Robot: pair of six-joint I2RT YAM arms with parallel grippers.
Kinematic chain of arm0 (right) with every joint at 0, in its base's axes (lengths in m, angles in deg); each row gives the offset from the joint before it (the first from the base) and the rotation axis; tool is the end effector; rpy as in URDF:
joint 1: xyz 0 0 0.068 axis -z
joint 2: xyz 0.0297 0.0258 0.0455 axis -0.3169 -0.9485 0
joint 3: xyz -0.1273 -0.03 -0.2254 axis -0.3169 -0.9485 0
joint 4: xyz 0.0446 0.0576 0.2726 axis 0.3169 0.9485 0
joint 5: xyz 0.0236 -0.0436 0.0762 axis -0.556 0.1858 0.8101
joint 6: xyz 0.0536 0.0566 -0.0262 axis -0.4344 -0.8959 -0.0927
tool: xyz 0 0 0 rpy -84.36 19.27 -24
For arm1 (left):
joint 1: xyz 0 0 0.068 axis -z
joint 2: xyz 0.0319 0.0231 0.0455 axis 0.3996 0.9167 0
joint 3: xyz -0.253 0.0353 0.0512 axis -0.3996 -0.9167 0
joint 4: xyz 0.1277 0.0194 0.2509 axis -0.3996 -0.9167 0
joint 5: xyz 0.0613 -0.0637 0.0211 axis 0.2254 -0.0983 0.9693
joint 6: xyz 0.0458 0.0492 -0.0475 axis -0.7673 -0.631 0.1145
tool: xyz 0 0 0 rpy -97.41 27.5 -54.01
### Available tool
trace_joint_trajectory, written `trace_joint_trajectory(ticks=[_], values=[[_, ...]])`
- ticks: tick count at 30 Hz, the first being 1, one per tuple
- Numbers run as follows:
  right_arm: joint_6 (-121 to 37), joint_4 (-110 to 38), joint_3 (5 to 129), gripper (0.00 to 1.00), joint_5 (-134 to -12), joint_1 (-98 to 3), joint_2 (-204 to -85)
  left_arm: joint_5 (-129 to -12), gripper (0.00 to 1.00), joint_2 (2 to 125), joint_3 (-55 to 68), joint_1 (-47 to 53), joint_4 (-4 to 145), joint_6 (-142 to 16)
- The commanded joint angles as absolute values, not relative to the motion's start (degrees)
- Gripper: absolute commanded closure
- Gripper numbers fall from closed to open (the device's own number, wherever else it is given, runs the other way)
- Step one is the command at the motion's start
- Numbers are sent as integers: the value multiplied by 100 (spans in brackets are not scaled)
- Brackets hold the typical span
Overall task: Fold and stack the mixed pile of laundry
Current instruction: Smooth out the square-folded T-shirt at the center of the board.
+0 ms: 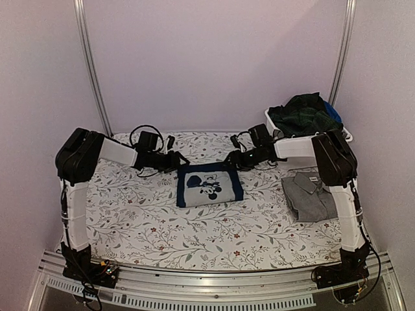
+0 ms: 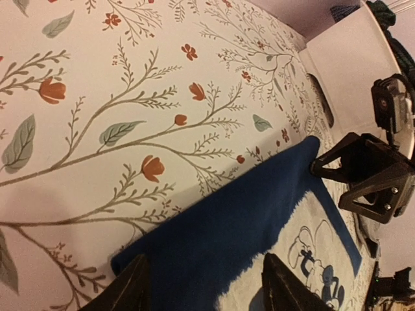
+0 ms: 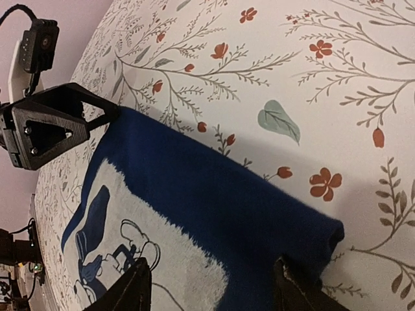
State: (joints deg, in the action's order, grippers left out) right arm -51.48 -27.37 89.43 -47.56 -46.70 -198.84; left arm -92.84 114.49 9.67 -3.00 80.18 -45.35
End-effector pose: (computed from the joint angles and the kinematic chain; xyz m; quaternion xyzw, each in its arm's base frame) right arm 0.4571 0.2900 0.0812 -0.1982 0.8729 0.3819 0.2300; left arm 0.4449 -0.2056 0.0612 0.0448 0.8764 -0.3920 0.2761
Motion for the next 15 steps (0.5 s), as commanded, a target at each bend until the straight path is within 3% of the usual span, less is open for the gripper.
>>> trace_joint_trajectory(ticks=[1,8,15], values=[[-4983,-2735,8377,34,-4433,-4866,-18539,-9189,40,10257,396,-176,7965,-4732],[-5562,-3664,6741,36,-3795,-5168,-17512,-9516,40,9433,-690,670,8415,-4472],[-6123,-4524,6116,39,-3512,-5507,-17903,-9777,40,10006,-1089,1221,9244,-4074]])
